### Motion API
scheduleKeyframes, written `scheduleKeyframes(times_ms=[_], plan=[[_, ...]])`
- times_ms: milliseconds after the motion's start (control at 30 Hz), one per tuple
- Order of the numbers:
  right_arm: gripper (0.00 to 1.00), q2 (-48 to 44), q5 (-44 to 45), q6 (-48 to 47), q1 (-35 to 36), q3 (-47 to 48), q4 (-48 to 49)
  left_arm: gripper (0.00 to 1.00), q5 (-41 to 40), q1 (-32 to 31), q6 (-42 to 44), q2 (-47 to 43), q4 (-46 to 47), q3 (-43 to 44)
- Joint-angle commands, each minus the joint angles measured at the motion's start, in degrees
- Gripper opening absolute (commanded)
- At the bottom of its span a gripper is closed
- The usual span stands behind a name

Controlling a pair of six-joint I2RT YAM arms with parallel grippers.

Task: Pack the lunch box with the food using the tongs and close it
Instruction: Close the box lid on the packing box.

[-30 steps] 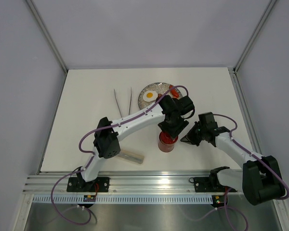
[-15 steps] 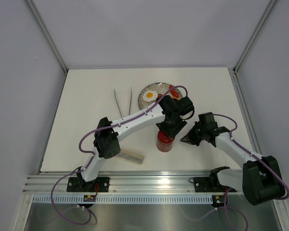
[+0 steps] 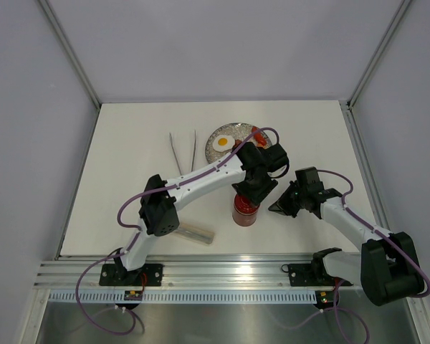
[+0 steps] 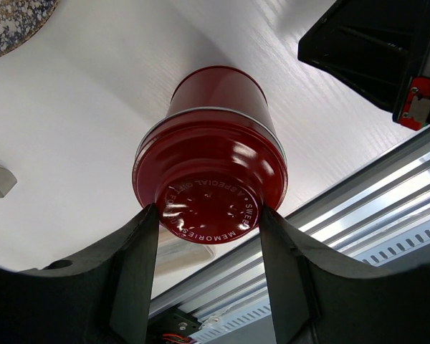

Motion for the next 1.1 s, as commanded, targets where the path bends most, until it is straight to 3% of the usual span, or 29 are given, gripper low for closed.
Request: scheduleKeyframes(times_ms=[0, 1067], plan=[[0.07, -0.67, 0.43, 0.23, 0.25, -0.09, 0.75, 0.01, 1.06, 0.06, 1.13, -2.10, -0.83, -0.59], [0.07, -0.23, 0.08, 0.05, 0.42, -0.27, 1.28, 0.01, 3.88, 0.06, 0.25, 0.71, 1.19, -4.46]])
